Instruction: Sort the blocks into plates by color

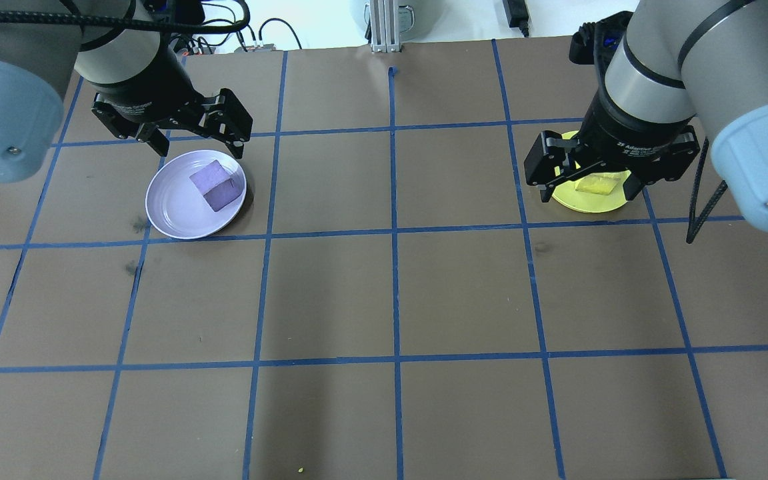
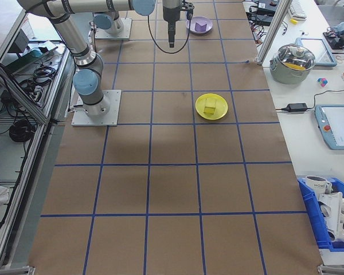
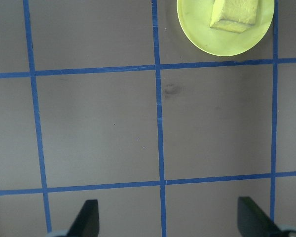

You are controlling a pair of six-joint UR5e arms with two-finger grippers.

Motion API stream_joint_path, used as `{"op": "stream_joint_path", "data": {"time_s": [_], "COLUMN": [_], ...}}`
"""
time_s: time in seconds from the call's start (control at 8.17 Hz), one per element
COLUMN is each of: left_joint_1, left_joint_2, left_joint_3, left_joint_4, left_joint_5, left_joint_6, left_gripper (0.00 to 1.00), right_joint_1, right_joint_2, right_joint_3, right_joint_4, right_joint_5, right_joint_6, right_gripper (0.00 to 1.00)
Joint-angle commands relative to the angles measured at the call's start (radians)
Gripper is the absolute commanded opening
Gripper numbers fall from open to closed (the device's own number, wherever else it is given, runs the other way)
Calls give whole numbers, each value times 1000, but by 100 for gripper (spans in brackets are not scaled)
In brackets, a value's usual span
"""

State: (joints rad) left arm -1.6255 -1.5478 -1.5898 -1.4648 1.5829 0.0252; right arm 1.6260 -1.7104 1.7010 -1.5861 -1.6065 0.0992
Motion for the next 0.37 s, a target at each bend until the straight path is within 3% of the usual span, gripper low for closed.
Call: {"op": "stream_joint_path", "data": {"time_s": [0.0,0.24], "left_joint_1": [3,3], "left_joint_2": [8,2], "left_joint_3": [-1,-1], "left_joint_4": [-14,-14], "left_joint_5": [3,3], "left_joint_6": [4,-4], "left_gripper": [100,100], "right_joint_1": [0,0], "right_joint_2": [0,1], "right_joint_3": [0,0], "right_joint_4": [-2,0], "right_joint_5": [0,0], "right_joint_6": [1,1], "right_gripper": [100,100]}}
